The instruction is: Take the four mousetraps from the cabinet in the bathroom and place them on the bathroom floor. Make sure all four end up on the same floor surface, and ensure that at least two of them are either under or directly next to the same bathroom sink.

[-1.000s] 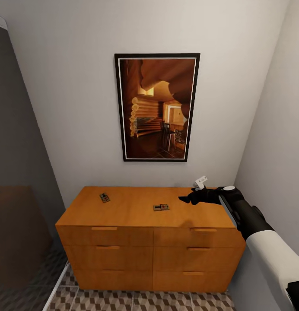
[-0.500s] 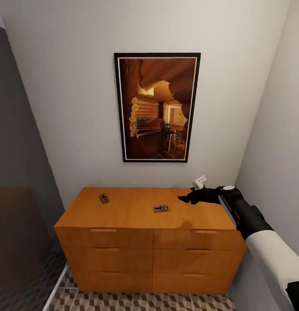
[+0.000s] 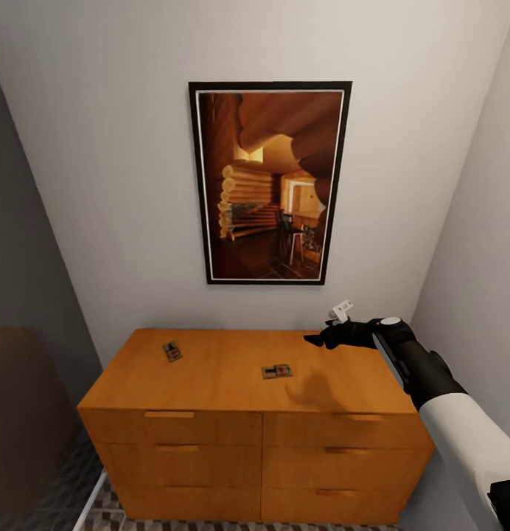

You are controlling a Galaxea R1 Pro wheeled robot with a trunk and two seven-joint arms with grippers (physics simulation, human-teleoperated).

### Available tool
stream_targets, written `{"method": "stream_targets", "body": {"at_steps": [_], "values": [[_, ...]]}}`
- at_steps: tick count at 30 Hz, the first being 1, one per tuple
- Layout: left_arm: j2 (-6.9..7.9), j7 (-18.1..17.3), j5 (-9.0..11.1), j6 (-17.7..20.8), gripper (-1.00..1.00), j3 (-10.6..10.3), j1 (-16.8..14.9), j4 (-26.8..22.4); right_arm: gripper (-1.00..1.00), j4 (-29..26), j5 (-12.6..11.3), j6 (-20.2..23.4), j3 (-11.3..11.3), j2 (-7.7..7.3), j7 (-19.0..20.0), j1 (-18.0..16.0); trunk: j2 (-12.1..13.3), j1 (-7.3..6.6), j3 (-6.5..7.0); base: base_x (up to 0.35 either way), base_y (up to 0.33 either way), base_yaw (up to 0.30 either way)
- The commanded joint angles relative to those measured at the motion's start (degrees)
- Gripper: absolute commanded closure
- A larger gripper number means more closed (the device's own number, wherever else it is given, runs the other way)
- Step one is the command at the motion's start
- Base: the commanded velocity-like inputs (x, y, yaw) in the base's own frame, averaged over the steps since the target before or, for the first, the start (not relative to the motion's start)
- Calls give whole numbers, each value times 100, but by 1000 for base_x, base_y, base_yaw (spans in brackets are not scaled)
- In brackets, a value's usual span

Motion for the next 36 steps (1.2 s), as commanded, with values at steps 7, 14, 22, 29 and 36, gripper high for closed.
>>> {"method": "stream_targets", "body": {"at_steps": [7, 14, 22, 29, 36], "values": [[-3, 13, 20, -32, -100, -48, -5, 18, -100, -3, 45, 12, 5, -3, 29, -2, -5, 3, -47, 49, 0, 0], [-3, 13, 20, -32, -100, -48, 0, 20, -100, 7, 45, 11, 5, -3, 29, -2, -5, 3, -107, 5, 0, 0], [2, 13, 20, -32, -100, -48, -3, 21, -100, 15, 45, 13, 5, -3, 29, -2, -5, 3, -179, 0, 0, 0], [5, 13, 20, -32, -100, -48, -1, 23, -100, 16, 45, 11, 5, -3, 29, -2, -5, 3, -242, 0, 0, 0], [5, 13, 20, -32, -100, -48, 1, 23, -100, 16, 45, 15, 5, -9, 29, -2, -5, 3, -306, 0, 0, 0]]}}
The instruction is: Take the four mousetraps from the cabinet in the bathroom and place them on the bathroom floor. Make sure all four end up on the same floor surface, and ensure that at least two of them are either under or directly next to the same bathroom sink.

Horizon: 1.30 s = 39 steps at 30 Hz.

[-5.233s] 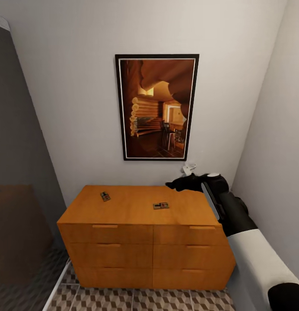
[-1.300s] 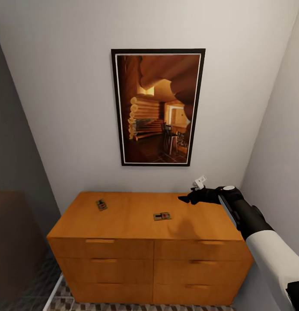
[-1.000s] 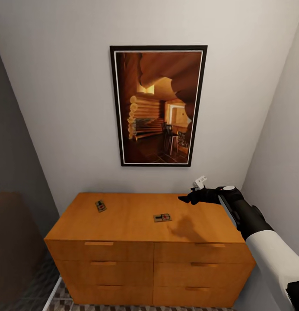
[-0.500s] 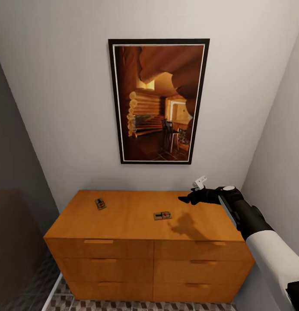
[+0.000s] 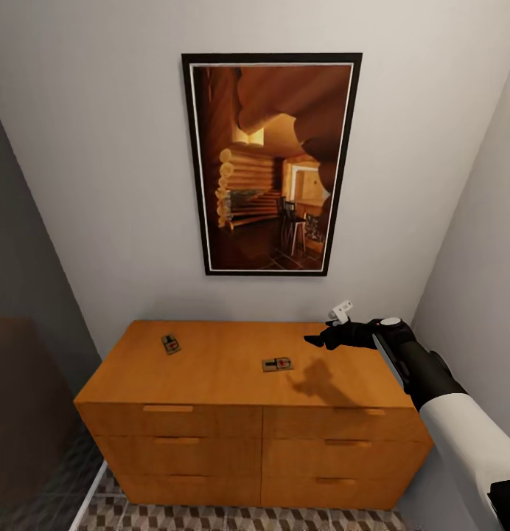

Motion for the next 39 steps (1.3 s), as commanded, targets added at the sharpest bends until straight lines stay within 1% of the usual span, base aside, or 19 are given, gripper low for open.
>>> {"method": "stream_targets", "body": {"at_steps": [1, 39], "values": [[-3, 13, 20, -34, -100, -49, -12, 20, -100, -8, 45, 12, 5, -4, 29, -6, -14, 4, -23, 0, 0, 0], [-11, 12, 20, -34, -100, -49, -8, 17, -100, -7, 62, 9, -4, -24, 29, -6, -14, 4, -368, 0, 0, 0]]}}
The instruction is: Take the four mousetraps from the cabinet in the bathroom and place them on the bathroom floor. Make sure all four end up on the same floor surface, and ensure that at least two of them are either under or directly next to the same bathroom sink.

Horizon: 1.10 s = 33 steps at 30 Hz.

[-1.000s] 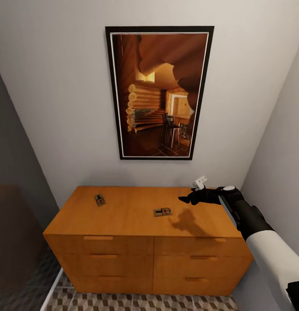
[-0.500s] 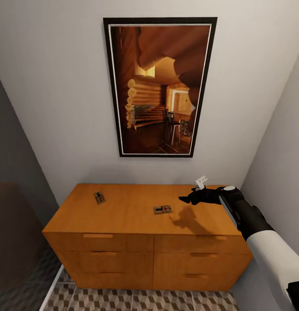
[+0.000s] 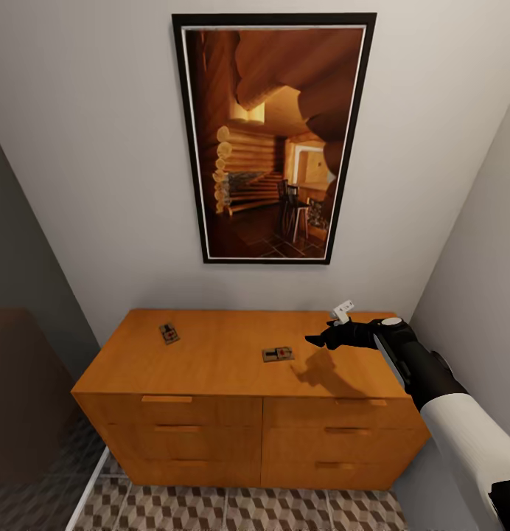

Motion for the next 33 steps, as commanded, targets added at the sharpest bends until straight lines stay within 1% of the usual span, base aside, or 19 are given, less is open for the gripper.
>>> {"method": "stream_targets", "body": {"at_steps": [1, 25, 33], "values": [[-2, 14, 20, -34, -100, -49, -9, 20, -100, -9, 47, 11, 5, -3, 30, -6, -13, 3, -22, 0, 0, 0], [-4, 6, 20, -34, -100, -49, -9, 18, -100, -3, 48, 8, 7, -3, 30, -6, -13, 3, -238, 0, 0, 0], [-4, 6, 20, -34, -100, -49, -10, 16, -100, -2, 56, 8, 8, -3, 30, -6, -13, 3, -264, 0, 36, 0]]}}
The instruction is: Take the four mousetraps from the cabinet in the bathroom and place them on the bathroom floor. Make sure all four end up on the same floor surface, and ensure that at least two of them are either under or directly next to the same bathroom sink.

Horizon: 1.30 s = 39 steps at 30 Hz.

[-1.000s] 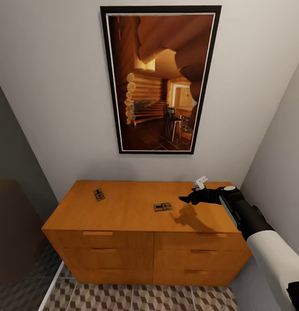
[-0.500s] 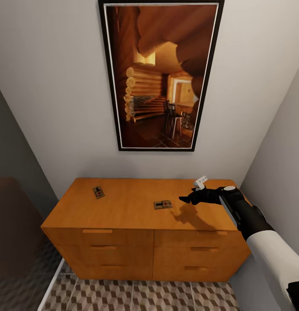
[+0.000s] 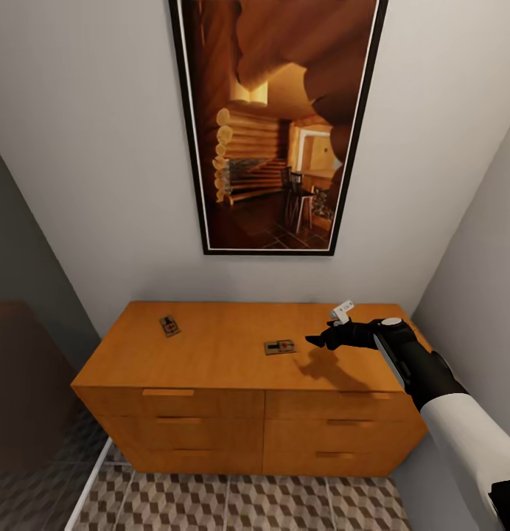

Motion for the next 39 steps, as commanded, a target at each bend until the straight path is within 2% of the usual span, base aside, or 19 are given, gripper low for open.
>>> {"method": "stream_targets", "body": {"at_steps": [1, 31, 39], "values": [[-3, 12, 20, -33, -100, -48, -8, 19, -100, -7, 48, 13, 5, -3, 30, -6, -12, 4, -13, 0, 136, 0], [-3, 14, 20, -33, -100, -48, -7, 18, -100, 0, 49, 13, 11, -3, 21, -6, -12, 4, -15, 1, 46, 0], [-3, 13, 20, -33, -100, -48, -8, 18, -100, 8, 52, 13, 11, -3, 21, -6, -12, 4, -15, 121, 99, 0]]}}
